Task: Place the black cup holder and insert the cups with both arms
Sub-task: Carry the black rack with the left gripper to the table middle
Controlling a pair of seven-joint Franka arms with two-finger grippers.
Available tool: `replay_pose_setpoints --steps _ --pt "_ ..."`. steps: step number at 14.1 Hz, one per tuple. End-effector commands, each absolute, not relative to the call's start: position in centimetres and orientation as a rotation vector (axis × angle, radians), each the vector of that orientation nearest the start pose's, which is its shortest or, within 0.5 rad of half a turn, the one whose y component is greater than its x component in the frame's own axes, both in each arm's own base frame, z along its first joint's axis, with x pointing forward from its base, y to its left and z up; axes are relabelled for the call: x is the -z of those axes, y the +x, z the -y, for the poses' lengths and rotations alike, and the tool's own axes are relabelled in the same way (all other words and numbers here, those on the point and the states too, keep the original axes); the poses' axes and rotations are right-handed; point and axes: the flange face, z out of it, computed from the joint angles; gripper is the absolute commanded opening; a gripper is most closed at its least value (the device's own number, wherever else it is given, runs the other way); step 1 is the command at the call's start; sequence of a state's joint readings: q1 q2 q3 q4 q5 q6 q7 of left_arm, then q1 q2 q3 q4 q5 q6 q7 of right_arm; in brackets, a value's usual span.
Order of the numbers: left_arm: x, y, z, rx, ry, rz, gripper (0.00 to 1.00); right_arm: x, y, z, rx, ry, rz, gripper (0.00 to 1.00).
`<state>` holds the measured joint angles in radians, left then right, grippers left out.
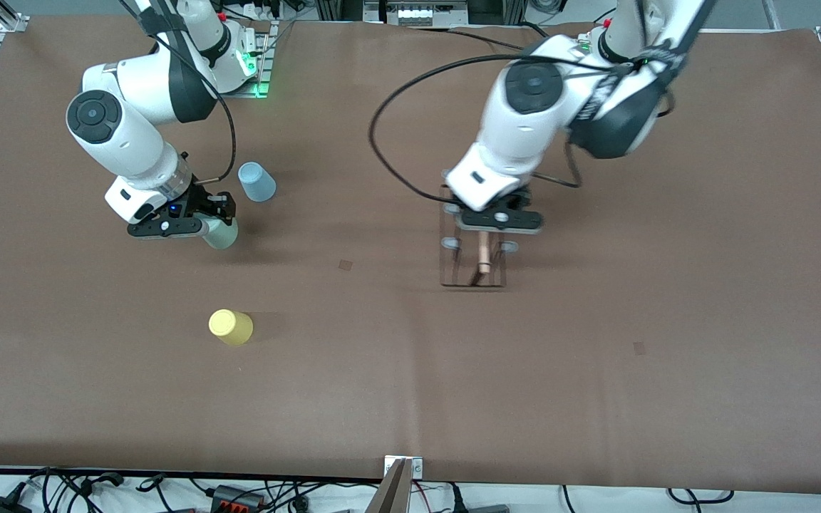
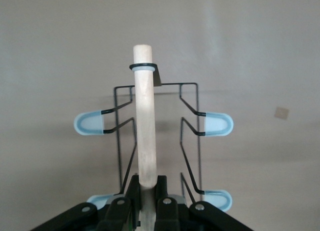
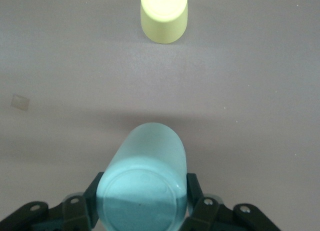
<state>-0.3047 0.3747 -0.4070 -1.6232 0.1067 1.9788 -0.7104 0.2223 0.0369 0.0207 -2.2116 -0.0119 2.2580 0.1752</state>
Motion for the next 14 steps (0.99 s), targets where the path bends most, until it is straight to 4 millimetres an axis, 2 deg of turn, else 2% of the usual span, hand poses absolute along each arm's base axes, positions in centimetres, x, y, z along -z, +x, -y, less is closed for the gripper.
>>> replay_pose_setpoints --steps 1,3,4,6,10,14 --pt "-41.0 52.9 43.2 -0.066 -3.199 -0.037 0.04 -36.9 51.2 -12.7 0.013 -3.148 0.150 0.17" --pt "-39.3 52.0 45.2 -0.101 -3.196 -0.070 0.04 -36.9 51.2 -12.7 0.013 -3.148 0.150 0.17" --pt "-38.4 51.9 45.6 -0.121 -3.191 -0.058 0.04 -36.9 51.1 -12.8 0.013 -3.148 0.148 0.17" --pt "-38.0 51.3 47.0 -0.084 -3.200 -0.091 0.04 -37.0 51.1 -13.0 0.016 -3.148 0.143 0.18" --pt "-36.2 50.7 48.0 -0.088 -3.185 -0.062 0.04 -37.0 51.1 -13.0 0.013 -3.149 0.138 0.18" --pt "-35.6 51.0 48.7 0.018 -3.175 0.004 0.05 -36.9 51.0 -12.9 0.001 -3.150 0.155 0.18"
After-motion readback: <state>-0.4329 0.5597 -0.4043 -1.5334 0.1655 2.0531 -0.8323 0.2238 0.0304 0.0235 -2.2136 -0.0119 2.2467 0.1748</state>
